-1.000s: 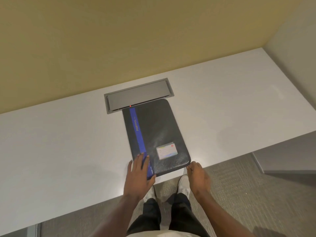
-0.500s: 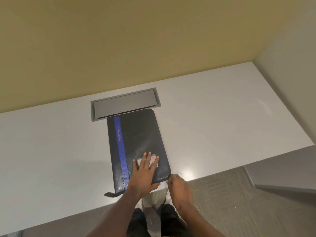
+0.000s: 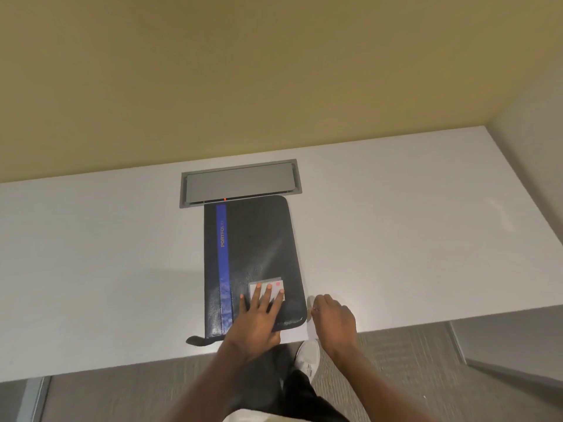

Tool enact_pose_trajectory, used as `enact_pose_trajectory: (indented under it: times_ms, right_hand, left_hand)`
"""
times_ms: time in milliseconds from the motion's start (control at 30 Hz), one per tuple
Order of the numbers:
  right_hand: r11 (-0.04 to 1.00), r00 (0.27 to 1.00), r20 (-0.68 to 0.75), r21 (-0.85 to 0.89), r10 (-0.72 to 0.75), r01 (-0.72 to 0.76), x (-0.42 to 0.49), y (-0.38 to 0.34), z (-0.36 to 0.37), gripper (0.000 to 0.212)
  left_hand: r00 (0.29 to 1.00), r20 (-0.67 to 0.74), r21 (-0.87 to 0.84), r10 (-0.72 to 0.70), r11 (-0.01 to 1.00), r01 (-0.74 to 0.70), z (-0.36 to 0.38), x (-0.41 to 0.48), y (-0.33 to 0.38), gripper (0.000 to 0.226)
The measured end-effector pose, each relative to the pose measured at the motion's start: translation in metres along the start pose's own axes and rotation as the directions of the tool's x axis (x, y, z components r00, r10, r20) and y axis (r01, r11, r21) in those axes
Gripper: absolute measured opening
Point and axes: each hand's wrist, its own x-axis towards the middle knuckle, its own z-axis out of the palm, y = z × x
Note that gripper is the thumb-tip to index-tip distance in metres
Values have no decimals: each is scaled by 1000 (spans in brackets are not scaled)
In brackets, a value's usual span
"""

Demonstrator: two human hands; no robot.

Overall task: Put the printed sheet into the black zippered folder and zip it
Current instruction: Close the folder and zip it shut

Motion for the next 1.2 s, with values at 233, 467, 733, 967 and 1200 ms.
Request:
enact_pose_trajectory:
  times_ms: [233,467,733,967,1200]
  right_hand:
    - [995,995,-47,-42,-93,91,55,-9,-19,13]
    - [990,991,-38,-75,-126,123,115,-23,-40,10]
    - [990,992,90,118,-91,81,138,-28,-45,16]
    - [950,989,87,300,-116,85,134,-26,-43,17]
    - [957,997,53,288,-52,34,130,-30,-45,12]
  left_hand:
    - [1000,12,25,6,1000,-6,7,-1,-1,84]
    - [998,46,17,30,999,-31,8,-1,-3,75]
    - [982,-116,12,151,988,-151,10,-3,-34,61]
    - [954,-298,-83,-33,997,8,-53,59,-84,63]
    - [927,-317,-251,-199,960,121,-116,136,-113,72]
